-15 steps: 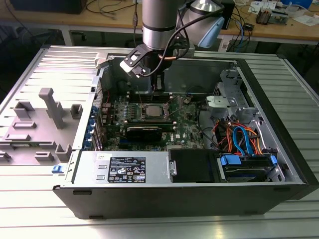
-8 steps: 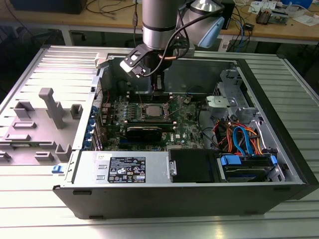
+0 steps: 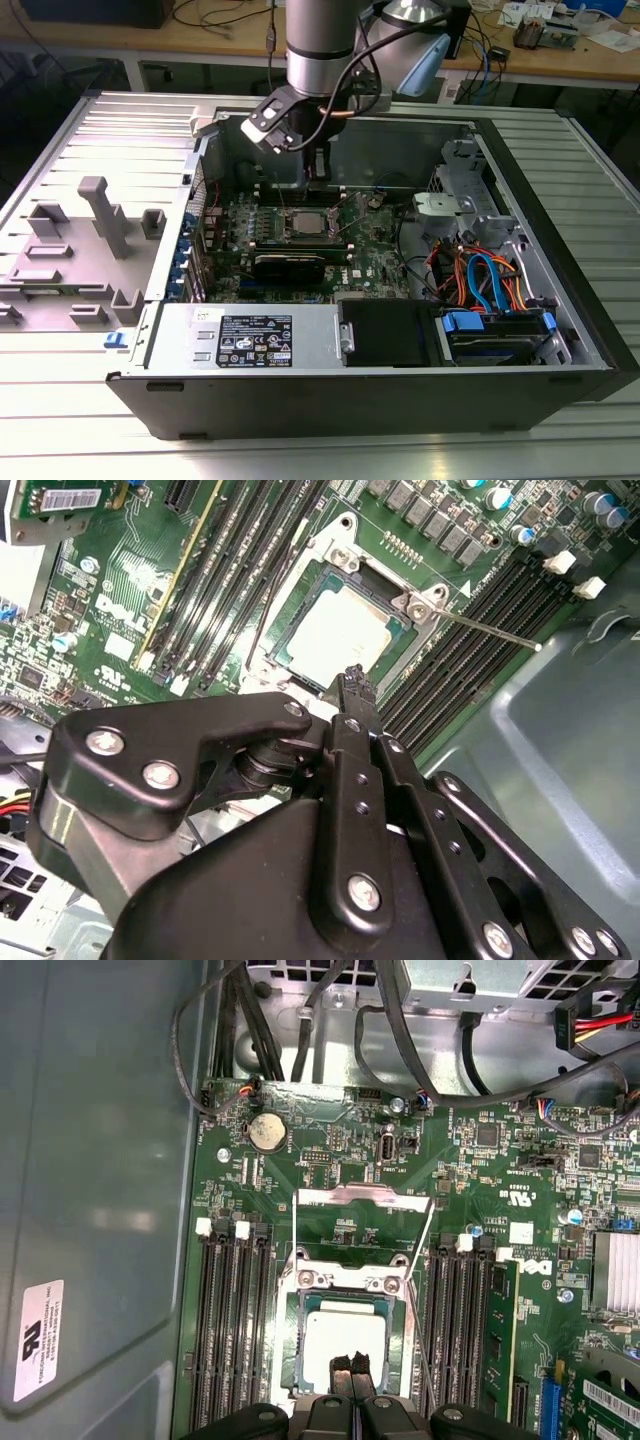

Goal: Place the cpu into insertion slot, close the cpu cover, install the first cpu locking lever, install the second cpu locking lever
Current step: 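Close the cpu cover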

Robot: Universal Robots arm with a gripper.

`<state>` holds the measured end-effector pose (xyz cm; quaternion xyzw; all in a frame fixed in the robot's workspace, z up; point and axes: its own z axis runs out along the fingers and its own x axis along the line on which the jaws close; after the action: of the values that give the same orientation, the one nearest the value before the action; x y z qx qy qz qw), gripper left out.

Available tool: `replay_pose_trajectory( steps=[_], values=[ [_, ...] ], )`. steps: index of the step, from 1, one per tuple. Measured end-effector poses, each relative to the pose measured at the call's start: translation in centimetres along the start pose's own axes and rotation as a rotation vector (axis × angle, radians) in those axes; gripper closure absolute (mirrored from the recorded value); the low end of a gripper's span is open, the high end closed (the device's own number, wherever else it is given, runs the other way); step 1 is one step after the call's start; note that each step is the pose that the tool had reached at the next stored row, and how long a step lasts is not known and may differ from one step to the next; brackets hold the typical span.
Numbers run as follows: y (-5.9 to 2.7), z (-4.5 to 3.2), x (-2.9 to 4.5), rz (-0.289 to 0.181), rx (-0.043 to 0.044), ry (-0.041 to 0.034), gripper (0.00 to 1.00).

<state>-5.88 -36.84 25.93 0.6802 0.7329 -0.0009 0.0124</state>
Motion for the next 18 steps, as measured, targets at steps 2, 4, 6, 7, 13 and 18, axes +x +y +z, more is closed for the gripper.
replay_pose_trajectory(
  steps=[2,4,6,7,13,18],
  values=[
    [0.17,0.00,-0.01,0.000,0.0001,-0.0002,0.89],
    [0.54,0.01,-0.04,0.000,0.0001,-0.0003,0.89],
    [0.81,0.01,-0.06,0.000,0.0001,-0.0003,0.89],
    [0.89,0.01,-0.07,0.000,0.0001,-0.0003,0.89],
    [1.02,0.01,-0.07,0.000,0.0001,-0.0003,0.89],
    [1.02,-0.23,-0.08,0.000,0.0001,-0.0004,0.89]
  ],
)
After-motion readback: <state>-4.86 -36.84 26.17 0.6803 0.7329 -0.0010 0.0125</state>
